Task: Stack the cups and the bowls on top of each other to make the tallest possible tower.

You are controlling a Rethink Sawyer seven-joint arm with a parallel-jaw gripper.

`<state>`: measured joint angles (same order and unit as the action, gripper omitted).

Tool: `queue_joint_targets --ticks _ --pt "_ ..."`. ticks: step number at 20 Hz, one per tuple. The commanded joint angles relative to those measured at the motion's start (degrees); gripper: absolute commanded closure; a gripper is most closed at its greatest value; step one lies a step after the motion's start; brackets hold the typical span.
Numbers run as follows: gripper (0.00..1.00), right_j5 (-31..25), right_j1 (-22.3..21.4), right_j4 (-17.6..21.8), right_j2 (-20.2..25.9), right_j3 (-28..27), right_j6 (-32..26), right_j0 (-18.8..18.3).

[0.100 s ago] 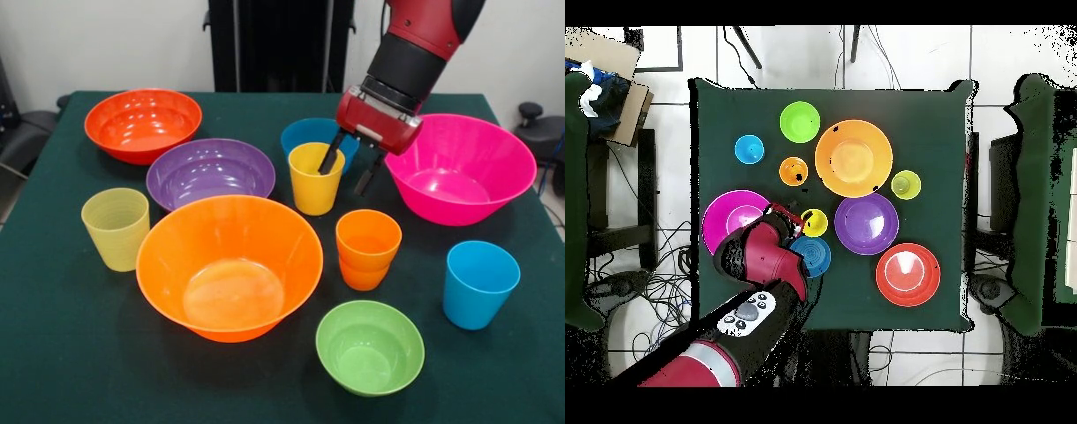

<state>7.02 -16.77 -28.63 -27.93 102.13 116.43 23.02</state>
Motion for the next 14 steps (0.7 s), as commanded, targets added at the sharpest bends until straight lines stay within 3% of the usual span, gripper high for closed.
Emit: queue_joint_targets --ticks 1,14 --pt "0.00 -7.8 -0.4 -1.2 4.2 -2.9 8.2 -0.9" --pt "0.00 -7.3 -0.7 -1.0 4.6 -2.1 8.4 -1.2"
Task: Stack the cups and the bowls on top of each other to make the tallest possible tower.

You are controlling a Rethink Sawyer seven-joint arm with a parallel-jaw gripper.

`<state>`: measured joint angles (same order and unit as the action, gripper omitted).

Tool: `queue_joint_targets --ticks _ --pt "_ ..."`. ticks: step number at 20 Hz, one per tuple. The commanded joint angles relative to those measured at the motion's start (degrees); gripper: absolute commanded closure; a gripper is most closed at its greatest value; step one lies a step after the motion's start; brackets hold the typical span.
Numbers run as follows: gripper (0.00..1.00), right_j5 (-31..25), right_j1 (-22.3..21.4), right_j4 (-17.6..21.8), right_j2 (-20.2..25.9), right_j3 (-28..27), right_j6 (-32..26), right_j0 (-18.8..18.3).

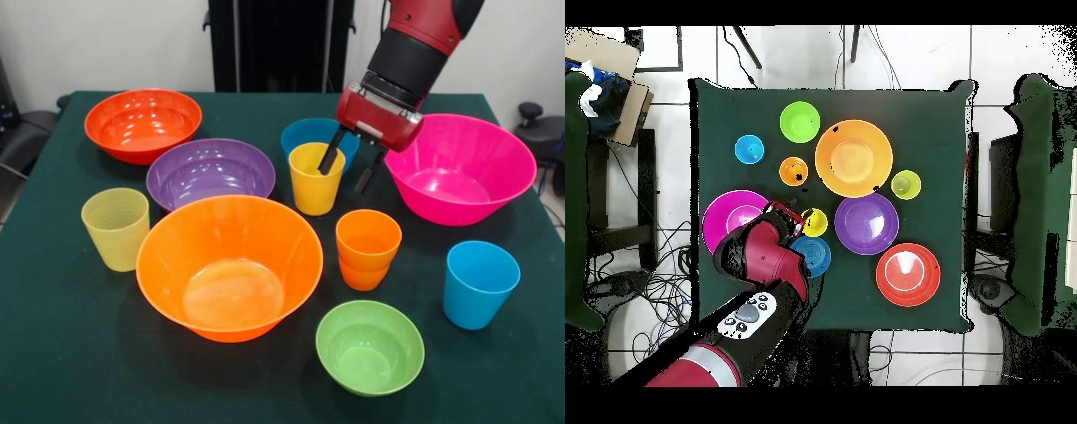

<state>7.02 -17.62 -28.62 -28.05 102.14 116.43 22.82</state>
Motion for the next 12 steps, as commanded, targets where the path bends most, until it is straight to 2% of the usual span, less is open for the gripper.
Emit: queue_joint_targets --ticks 1,12 --pt "0.00 -7.3 0.1 -0.9 4.8 -2.1 8.4 -1.0" --pt "0.00 -6.4 -0.4 -0.3 5.5 -1.6 8.3 -1.6"
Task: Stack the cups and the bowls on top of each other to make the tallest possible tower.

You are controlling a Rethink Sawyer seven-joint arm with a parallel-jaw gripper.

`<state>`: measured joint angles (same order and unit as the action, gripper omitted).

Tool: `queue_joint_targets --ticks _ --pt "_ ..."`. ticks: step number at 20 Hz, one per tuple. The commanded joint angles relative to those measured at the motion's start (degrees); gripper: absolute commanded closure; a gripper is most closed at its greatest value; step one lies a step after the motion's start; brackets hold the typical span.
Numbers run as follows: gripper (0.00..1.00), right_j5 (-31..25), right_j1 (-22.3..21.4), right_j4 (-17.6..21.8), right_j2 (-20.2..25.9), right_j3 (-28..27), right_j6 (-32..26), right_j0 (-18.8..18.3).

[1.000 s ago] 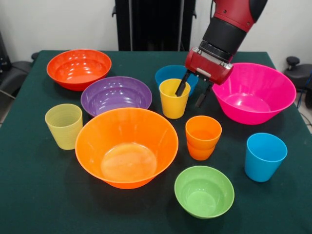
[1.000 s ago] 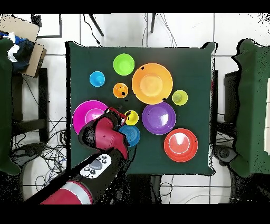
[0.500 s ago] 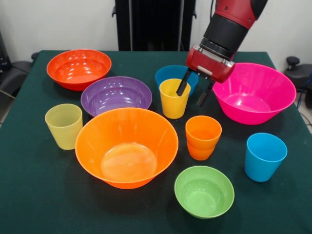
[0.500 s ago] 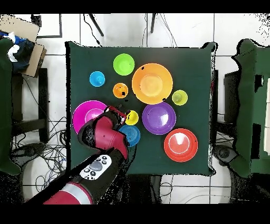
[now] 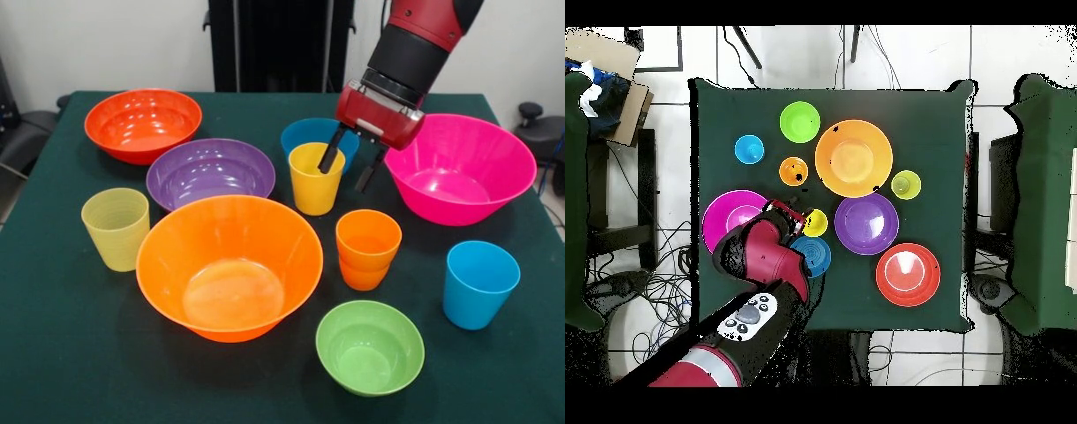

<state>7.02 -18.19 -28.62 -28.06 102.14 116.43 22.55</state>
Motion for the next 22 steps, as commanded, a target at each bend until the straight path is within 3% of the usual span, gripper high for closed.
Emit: queue_joint_targets --ticks 1,13,22 --pt "0.00 -6.4 0.2 -0.3 5.5 -1.5 8.3 -1.4" --pt "0.00 -5.5 -0.2 0.4 6.4 -0.9 8.2 -2.2" --pt "0.00 0.5 -0.1 3.1 9.4 0.4 9.2 -4.9"
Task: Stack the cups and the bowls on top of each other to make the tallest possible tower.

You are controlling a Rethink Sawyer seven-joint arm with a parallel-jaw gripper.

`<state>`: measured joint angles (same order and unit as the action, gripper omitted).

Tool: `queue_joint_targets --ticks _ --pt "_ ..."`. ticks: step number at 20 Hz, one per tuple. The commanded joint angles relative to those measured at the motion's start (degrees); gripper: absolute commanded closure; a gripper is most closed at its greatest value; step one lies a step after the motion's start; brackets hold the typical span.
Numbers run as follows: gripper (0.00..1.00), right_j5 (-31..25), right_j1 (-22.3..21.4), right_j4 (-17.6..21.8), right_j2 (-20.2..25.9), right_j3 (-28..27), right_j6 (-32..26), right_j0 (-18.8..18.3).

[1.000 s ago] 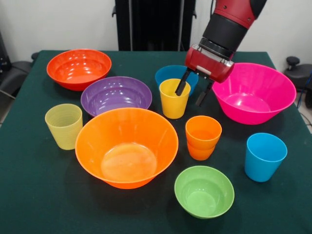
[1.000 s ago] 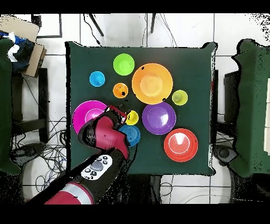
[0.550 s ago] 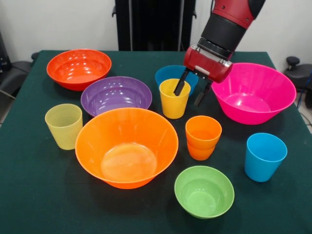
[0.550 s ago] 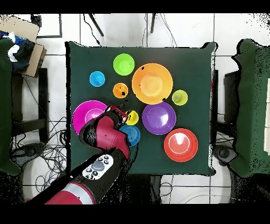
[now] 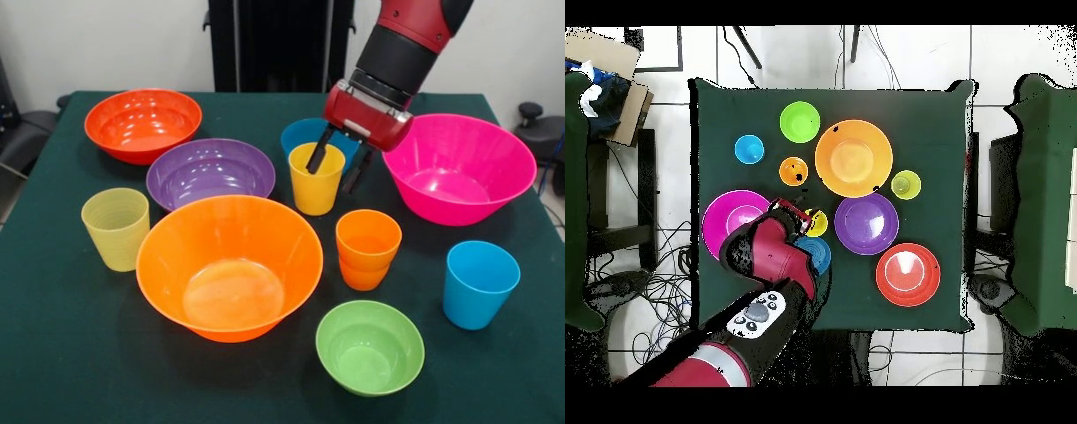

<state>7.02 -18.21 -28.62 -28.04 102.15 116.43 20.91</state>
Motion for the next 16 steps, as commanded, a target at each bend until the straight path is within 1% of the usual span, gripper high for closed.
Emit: queue_joint_targets --ticks 1,6,10,14,16 --pt "0.00 1.1 0.0 3.4 9.7 0.4 9.3 -3.7" --pt "0.00 1.9 0.1 3.9 10.0 0.8 9.0 -4.1" --pt "0.00 0.7 0.5 2.9 9.6 -0.2 8.6 -3.4" --pt "0.00 0.8 0.6 2.6 9.3 -0.1 8.8 -3.3" --pt "0.00 0.2 0.9 1.9 8.6 -0.2 8.9 -2.5"
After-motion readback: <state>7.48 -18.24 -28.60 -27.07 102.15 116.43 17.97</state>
